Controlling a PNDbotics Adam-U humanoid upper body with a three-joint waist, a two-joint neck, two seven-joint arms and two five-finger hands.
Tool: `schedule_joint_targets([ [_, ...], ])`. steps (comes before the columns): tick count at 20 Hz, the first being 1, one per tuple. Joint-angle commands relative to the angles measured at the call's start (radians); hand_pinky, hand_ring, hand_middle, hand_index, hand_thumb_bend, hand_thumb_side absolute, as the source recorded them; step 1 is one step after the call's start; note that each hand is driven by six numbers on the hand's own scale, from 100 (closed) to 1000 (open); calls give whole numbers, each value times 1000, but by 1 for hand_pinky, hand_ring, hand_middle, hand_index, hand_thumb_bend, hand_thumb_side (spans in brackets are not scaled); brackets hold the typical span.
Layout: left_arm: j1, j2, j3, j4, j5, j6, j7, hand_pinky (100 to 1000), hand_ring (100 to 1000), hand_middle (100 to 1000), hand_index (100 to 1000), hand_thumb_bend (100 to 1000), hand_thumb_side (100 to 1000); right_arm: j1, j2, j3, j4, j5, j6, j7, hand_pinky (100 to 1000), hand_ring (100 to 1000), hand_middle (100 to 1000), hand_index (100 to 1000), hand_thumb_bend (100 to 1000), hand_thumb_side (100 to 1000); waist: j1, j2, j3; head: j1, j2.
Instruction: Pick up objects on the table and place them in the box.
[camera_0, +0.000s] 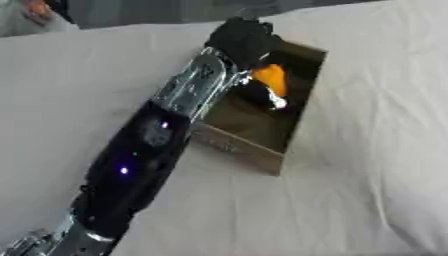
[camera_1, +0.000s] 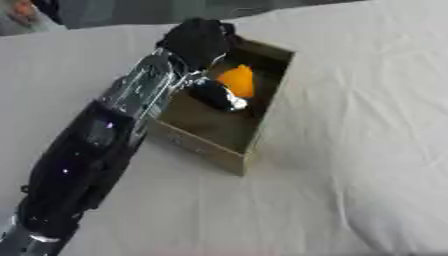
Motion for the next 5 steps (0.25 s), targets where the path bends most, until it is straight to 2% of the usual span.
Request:
schedule_joint_targets([
  [1, -5, 55, 46, -124, 69, 52, 58, 718, 780, 714, 855, 216, 865, -3, -16, -15, -14, 1, 1, -6, 770, 836, 801, 893, 100, 597, -10, -23, 5, -11, -1],
  [2, 9, 72, 65, -169, 123, 83, 96, 690, 747, 674, 851, 119, 876, -2, -17, -17, -14, 2, 1, -9, 770, 836, 801, 893, 100, 596, -11, -23, 9, -17, 2],
  [3, 23, 89, 78, -207, 186, 116, 134, 690, 747, 674, 851, 119, 876, 0, -18, -19, -14, 3, 1, -11, 770, 836, 801, 893, 100, 596, -11, -23, 12, -20, 3],
  [4, 40, 104, 97, -244, 256, 154, 178, 665, 695, 617, 850, 100, 922, 1, -18, -21, -14, 4, 1, -14, 770, 835, 801, 893, 100, 595, -11, -22, 17, -25, 4],
  [5, 60, 121, 118, -285, 342, 198, 236, 661, 675, 601, 846, 100, 927, 3, -18, -24, -14, 6, 1, -17, 770, 835, 801, 893, 100, 594, -12, -21, 21, -29, 4],
])
